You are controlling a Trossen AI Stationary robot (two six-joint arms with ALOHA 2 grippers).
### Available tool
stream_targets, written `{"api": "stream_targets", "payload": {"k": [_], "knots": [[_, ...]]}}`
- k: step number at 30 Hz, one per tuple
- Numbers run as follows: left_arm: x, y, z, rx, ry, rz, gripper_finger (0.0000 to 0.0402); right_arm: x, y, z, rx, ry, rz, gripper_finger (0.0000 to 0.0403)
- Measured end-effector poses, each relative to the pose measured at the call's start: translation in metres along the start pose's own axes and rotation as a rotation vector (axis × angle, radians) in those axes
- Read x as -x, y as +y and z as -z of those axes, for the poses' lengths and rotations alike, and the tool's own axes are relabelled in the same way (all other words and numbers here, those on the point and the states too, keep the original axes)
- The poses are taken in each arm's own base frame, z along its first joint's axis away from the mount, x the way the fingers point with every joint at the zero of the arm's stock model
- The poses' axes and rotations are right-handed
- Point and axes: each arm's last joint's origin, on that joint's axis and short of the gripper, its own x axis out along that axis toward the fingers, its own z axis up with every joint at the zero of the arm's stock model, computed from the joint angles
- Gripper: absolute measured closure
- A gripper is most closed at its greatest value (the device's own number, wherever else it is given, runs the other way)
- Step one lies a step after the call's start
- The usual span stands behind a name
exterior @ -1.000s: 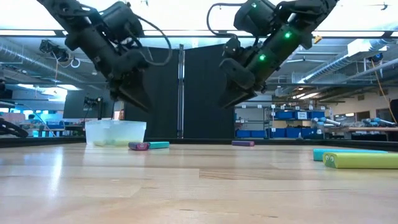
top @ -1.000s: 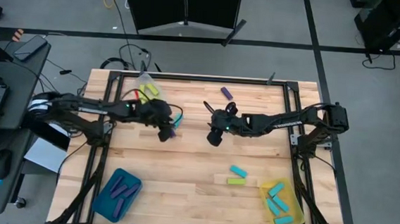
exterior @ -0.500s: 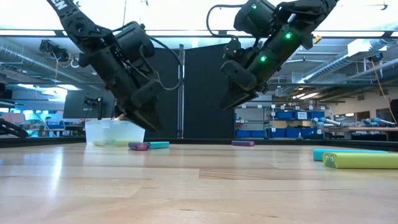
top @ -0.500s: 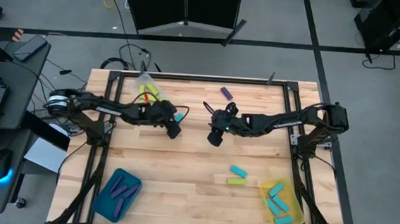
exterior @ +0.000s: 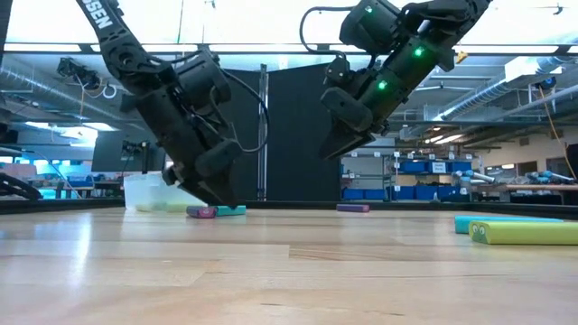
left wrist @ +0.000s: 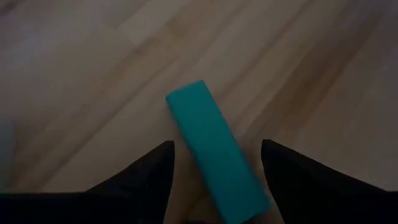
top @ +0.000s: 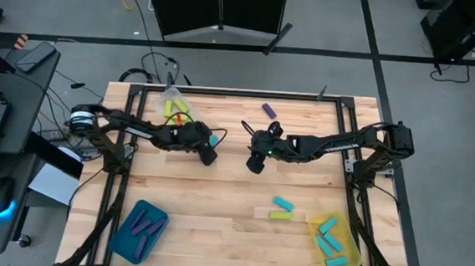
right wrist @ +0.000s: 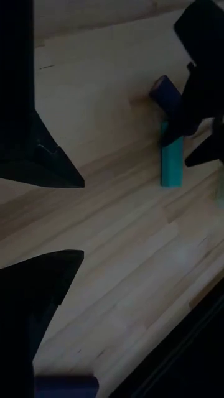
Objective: Sort blocks
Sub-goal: Put the blue block into the yellow bin
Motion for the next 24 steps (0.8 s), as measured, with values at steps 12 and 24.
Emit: {"api": "stream_targets", "payload": {"k": [12,24], "knots": [[-0.009,0.000,0.006,-0.008,0.047,0.008,0.0195,0.000,0.000,0.000,0.000,0.000,0.000,0.0219],[-0.007,-0.014,-0.005,-0.144,0.110,0.249,0.0295,0.012,0.017,0.000,0.063,-0.039,-0.043,0.0224]]}}
